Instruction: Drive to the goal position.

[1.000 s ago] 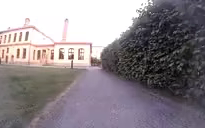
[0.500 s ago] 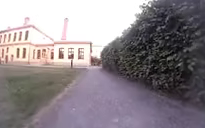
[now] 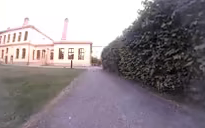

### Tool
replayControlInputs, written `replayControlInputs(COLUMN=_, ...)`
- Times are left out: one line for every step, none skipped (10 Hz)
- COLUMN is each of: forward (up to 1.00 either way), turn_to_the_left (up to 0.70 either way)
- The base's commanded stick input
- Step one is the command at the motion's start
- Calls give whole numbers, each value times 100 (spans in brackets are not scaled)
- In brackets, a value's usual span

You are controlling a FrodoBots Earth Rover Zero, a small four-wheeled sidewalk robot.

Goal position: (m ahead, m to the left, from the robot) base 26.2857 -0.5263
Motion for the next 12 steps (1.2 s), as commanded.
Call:
replayControlInputs(forward=50, turn_to_the_left=-1)
replayControlInputs(forward=50, turn_to_the_left=-1)
replayControlInputs(forward=50, turn_to_the_left=-1)
replayControlInputs(forward=50, turn_to_the_left=-1)
replayControlInputs(forward=50, turn_to_the_left=-1)
replayControlInputs(forward=50, turn_to_the_left=-1)
replayControlInputs(forward=50, turn_to_the_left=-1)
replayControlInputs(forward=50, turn_to_the_left=-1)
replayControlInputs(forward=50, turn_to_the_left=-1)
replayControlInputs(forward=50, turn_to_the_left=-1)
replayControlInputs(forward=50, turn_to_the_left=-1)
replayControlInputs(forward=50, turn_to_the_left=-1)
